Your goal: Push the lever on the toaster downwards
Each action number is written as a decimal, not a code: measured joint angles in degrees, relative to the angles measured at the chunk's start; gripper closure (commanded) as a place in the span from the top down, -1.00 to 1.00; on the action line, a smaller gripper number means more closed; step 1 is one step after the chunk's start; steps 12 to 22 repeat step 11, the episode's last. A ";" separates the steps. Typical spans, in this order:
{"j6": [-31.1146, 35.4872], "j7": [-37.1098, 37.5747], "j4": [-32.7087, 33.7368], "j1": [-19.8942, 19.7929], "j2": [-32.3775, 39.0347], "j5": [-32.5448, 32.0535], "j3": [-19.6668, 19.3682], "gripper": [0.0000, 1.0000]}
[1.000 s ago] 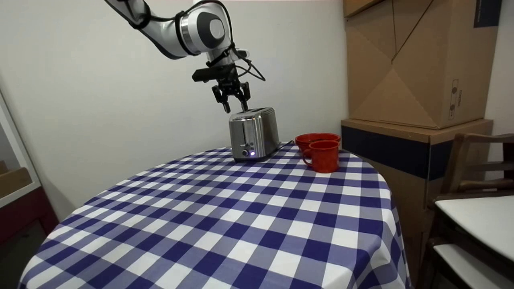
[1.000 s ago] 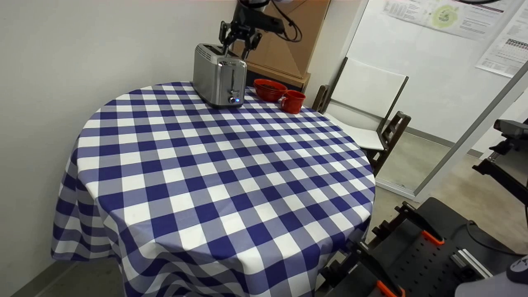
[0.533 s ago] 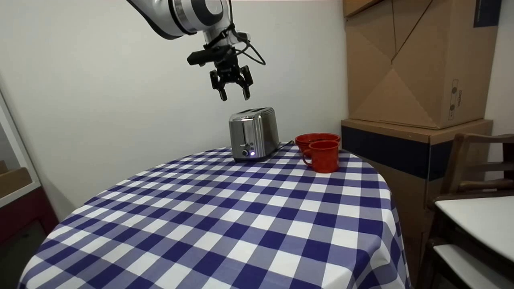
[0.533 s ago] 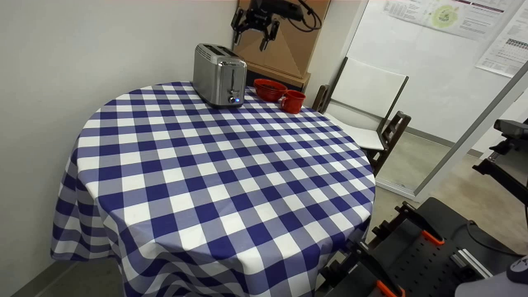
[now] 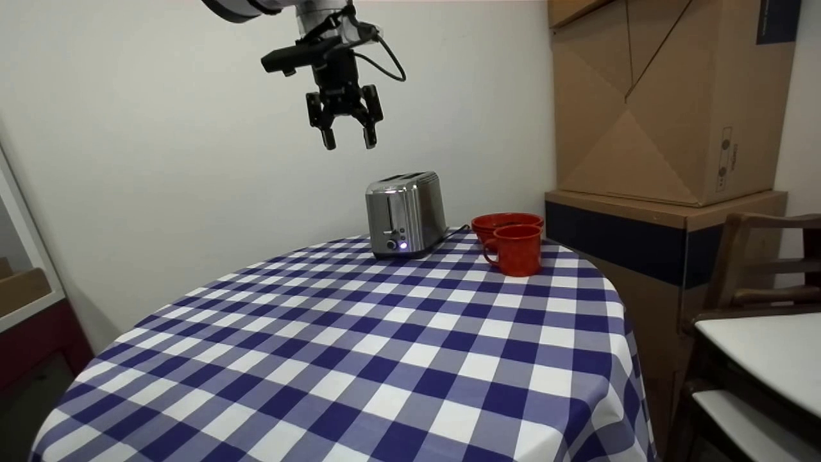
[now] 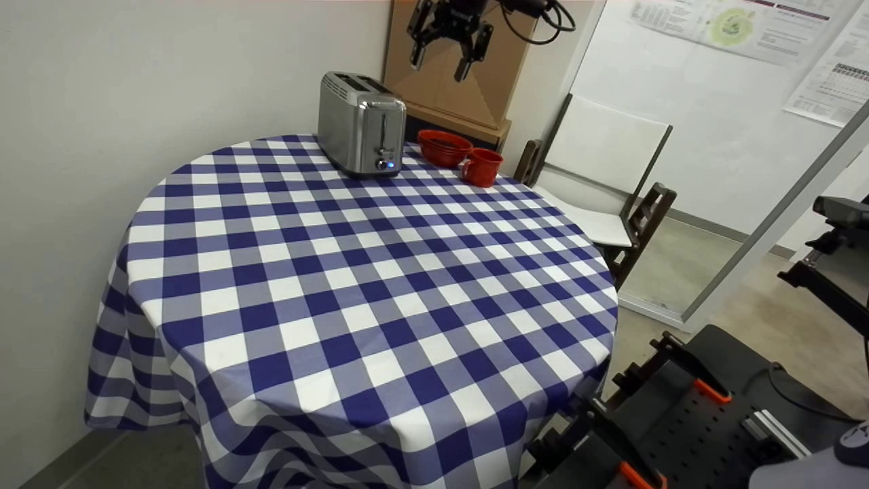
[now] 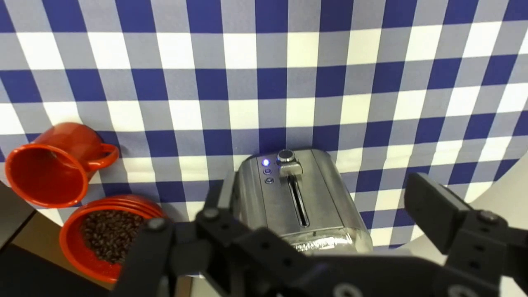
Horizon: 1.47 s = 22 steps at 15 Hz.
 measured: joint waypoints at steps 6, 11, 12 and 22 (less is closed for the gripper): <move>0.09 -4.50 -16.70 -0.35 -12.82 0.43 0.05 1.00; 0.21 -4.63 -18.97 -0.35 -14.54 0.44 0.09 1.00; 0.21 -4.63 -18.97 -0.35 -14.54 0.44 0.09 1.00; 0.21 -4.63 -18.97 -0.35 -14.54 0.44 0.09 1.00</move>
